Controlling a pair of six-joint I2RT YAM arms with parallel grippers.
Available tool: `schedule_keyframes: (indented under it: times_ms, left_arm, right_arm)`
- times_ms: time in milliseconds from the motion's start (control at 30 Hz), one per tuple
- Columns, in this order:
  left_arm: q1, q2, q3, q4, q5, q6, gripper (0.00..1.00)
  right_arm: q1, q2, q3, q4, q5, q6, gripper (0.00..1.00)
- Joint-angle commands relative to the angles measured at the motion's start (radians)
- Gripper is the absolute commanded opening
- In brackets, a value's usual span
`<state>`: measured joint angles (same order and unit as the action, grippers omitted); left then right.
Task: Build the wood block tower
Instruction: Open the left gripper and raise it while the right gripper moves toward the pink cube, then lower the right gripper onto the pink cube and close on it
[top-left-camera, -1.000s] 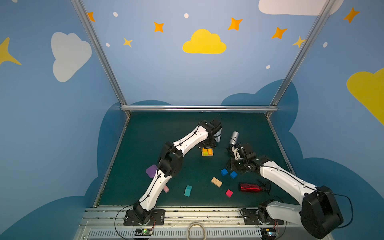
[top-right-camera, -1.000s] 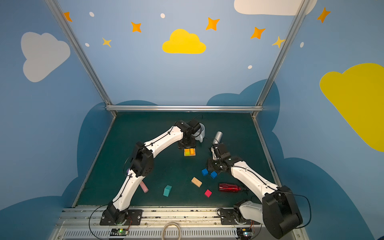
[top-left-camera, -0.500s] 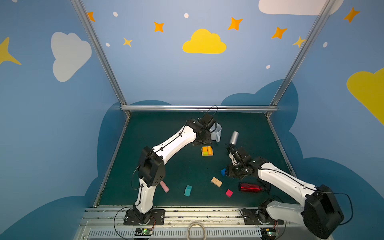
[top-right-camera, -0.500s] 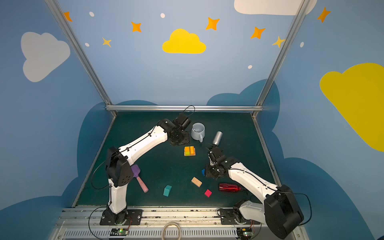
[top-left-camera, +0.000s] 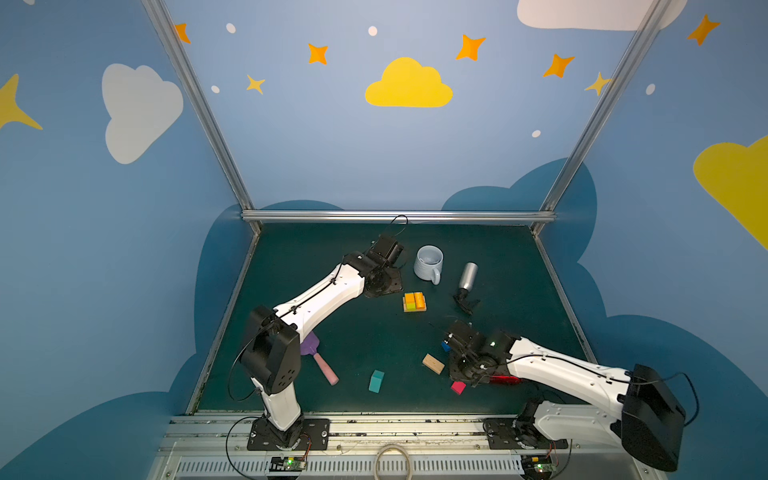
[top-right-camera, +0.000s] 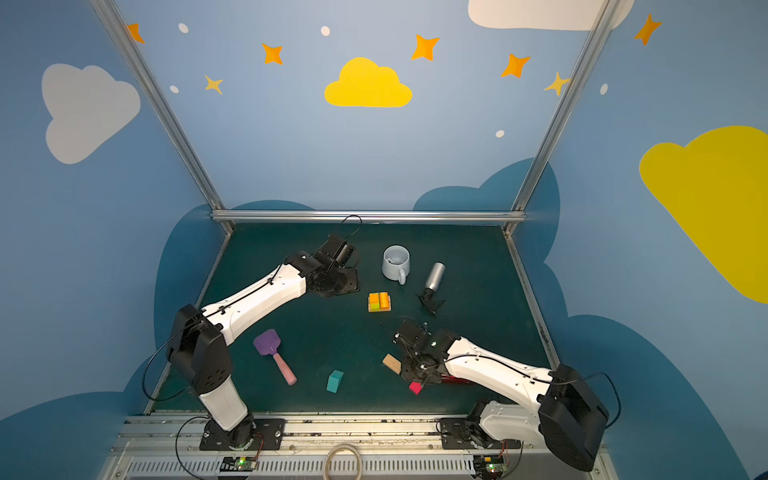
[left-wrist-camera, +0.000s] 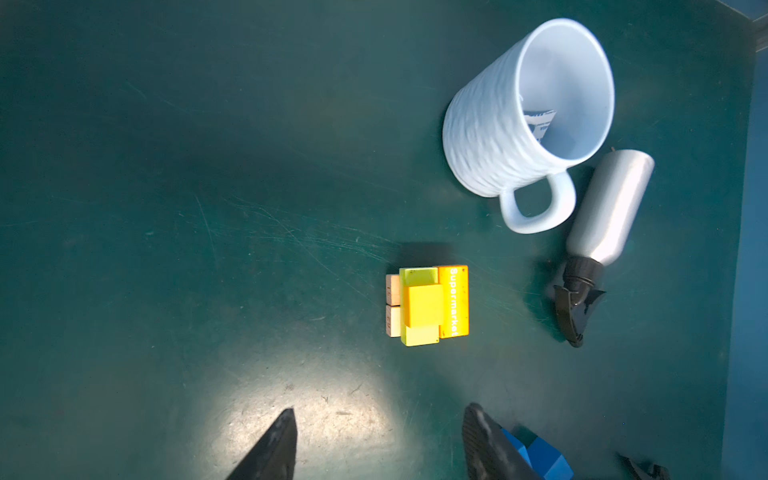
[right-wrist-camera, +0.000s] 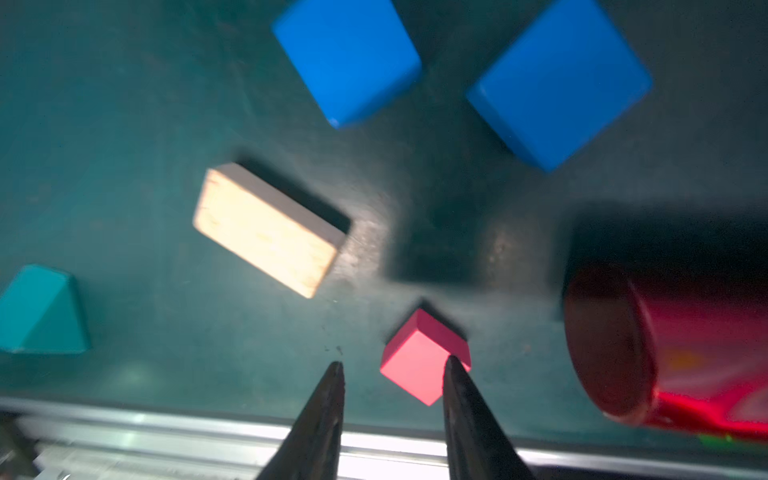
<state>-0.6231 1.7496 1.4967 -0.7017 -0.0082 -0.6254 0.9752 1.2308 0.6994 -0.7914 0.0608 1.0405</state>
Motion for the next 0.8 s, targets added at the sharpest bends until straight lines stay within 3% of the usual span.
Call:
schedule_keyframes:
  times_ms: [0,200,767]
  left_arm:
    - [0.011,-0.049,-0.033,0.035,0.014,0.019,0.64]
    - [0.031,-0.094,-0.092,0.07,0.022,0.02,0.63]
    - [0.063,-0.134,-0.172,0.119,0.06,0.017,0.63]
  right_arm:
    - [0.045,0.031,0.027,-0.089,0.074,0.162,0.41]
    - [0.071,0.04,0.019,-0.085,0.076,0.251,0.45]
    - [0.078,0.049,0.0,-0.022,0.056,0.321,0.47]
